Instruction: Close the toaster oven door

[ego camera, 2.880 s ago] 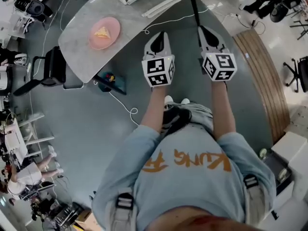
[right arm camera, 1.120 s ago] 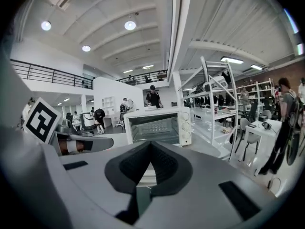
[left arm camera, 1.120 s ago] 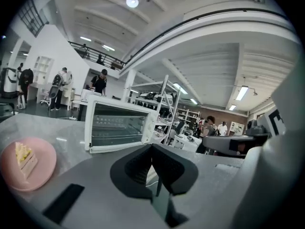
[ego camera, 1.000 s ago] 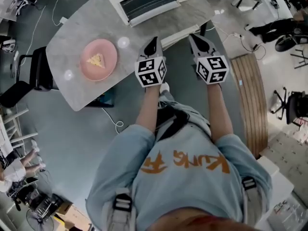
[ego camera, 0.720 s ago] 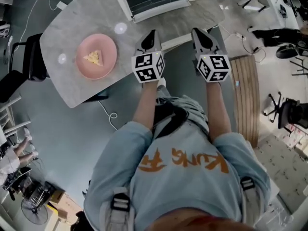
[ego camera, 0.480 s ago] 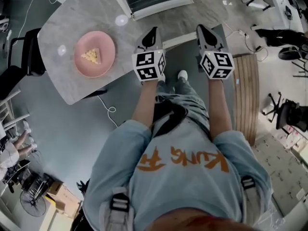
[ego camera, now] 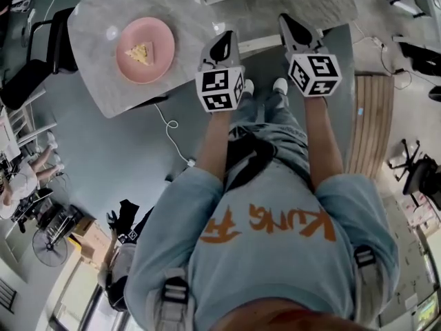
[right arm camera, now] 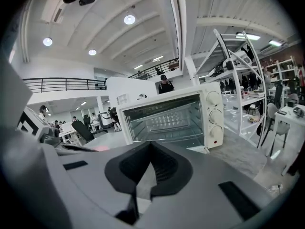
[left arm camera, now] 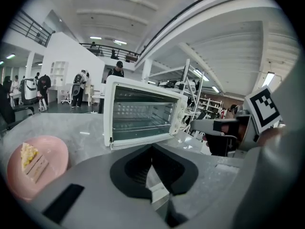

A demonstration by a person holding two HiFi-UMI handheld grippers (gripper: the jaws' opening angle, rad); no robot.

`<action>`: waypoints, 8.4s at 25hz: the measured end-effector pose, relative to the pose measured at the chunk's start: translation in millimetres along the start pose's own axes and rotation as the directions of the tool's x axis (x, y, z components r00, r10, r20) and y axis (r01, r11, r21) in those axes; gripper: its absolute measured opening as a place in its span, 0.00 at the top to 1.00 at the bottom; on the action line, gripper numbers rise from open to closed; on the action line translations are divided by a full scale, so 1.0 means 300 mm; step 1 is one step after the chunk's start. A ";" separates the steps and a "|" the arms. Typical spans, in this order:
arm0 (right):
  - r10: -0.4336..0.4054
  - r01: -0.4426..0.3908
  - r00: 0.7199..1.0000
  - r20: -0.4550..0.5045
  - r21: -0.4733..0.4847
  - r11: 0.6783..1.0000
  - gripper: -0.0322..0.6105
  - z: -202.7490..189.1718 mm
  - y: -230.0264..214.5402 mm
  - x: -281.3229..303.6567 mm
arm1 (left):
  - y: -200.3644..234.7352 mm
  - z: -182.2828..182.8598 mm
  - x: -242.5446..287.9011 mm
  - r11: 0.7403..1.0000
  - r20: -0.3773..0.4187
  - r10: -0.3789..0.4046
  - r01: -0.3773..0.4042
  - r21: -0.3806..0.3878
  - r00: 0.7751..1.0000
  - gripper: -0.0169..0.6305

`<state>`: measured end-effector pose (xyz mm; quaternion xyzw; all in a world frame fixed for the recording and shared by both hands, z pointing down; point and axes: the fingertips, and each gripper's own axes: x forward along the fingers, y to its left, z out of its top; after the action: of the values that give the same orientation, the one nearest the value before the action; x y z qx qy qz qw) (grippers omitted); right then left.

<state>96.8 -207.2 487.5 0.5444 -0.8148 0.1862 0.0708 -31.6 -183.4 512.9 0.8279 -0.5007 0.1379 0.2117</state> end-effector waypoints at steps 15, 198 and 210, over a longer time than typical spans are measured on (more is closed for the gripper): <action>0.037 -0.068 0.978 -0.205 -0.146 0.987 0.95 -0.302 -0.100 -0.076 | -0.185 -0.278 0.057 0.975 -0.143 -0.105 0.131 0.182 0.984 0.97; 0.031 0.036 0.967 0.253 -0.256 0.966 0.95 0.708 -0.056 0.096 | 0.028 0.818 -0.033 0.984 0.509 0.157 -0.176 -0.011 0.847 0.97; 0.046 0.014 0.967 0.249 -0.237 0.971 0.95 0.679 -0.046 0.117 | 0.067 0.775 -0.022 0.982 0.485 0.174 -0.187 -0.022 0.857 0.97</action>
<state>113.4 -319.6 314.2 0.5447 -0.8379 0.0175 0.0294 -48.6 -300.0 311.5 0.7880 -0.6113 -0.0482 0.0552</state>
